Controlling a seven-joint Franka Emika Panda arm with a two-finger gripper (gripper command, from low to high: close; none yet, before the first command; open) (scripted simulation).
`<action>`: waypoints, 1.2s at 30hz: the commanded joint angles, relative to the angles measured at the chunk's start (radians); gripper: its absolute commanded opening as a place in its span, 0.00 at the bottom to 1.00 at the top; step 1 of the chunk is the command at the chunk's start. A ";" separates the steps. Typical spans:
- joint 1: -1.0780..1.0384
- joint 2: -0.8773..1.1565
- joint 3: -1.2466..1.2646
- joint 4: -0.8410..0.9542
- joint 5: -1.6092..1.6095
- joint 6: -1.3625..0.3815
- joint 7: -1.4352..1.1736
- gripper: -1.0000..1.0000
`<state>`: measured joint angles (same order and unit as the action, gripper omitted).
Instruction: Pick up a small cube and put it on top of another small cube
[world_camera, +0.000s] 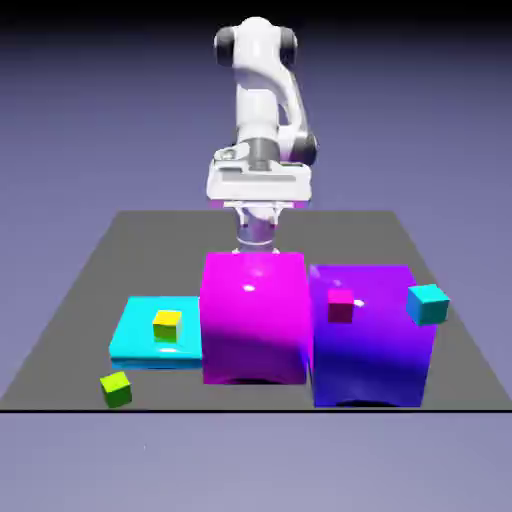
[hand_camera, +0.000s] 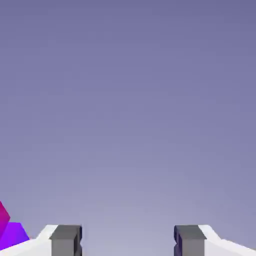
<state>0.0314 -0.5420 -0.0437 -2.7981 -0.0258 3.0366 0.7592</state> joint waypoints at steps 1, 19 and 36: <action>0.016 0.023 -0.036 0.010 -0.021 0.000 0.015 0.50; 0.298 0.593 -0.689 0.308 -0.178 -0.151 -0.042 0.50; 0.365 1.073 -0.877 0.642 0.248 -0.492 -0.740 0.50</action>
<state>0.3961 0.5312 -0.9210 -2.1557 0.2220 2.5444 0.0193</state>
